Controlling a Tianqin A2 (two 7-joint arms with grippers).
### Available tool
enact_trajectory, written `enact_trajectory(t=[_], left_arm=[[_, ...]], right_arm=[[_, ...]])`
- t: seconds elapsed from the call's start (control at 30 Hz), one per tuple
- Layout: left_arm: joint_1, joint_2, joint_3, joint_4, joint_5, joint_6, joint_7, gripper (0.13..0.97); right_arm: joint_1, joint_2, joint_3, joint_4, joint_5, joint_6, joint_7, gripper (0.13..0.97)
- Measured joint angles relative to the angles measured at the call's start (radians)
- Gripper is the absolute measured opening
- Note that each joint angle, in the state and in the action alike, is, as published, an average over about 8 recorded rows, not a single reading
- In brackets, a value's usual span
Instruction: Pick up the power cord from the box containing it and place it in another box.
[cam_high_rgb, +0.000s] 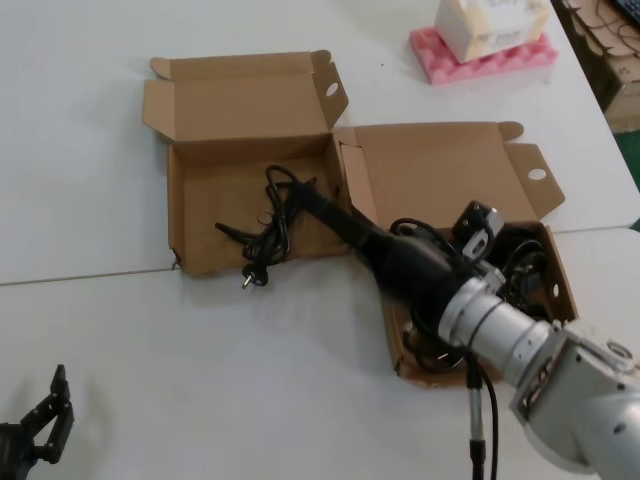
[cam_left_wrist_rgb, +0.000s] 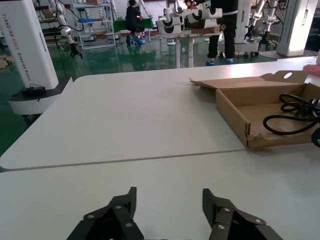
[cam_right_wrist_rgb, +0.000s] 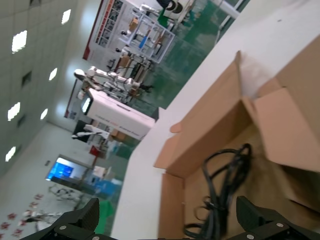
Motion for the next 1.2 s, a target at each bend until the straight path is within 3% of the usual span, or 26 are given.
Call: enact_trajectory(t=[0.3,0.43,0.7,1.0,1.2], left_arm=[[0.000,0.000,0.000,0.000,0.000,0.000,0.000,0.617],[0.000,0.000,0.000,0.000,0.000,0.000,0.000,0.617],[0.000,0.000,0.000,0.000,0.000,0.000,0.000,0.798],[0.000,0.000,0.000,0.000,0.000,0.000,0.000,0.914],[0.000,0.000,0.000,0.000,0.000,0.000,0.000,0.945]], right_arm=[[-0.131,0.006,0.067,0.128,-0.105,0.091,0.000,0.966],[-0.191,0.008,0.098,0.186,-0.152,0.132,0.000,0.966],[-0.308,0.014,0.159,0.302,-0.247,0.214,0.000,0.966],[-0.440,0.020,0.227,0.431,-0.352,0.305,0.000,0.966],[-0.528,0.023,0.272,0.518,-0.423,0.367,0.000,0.966]])
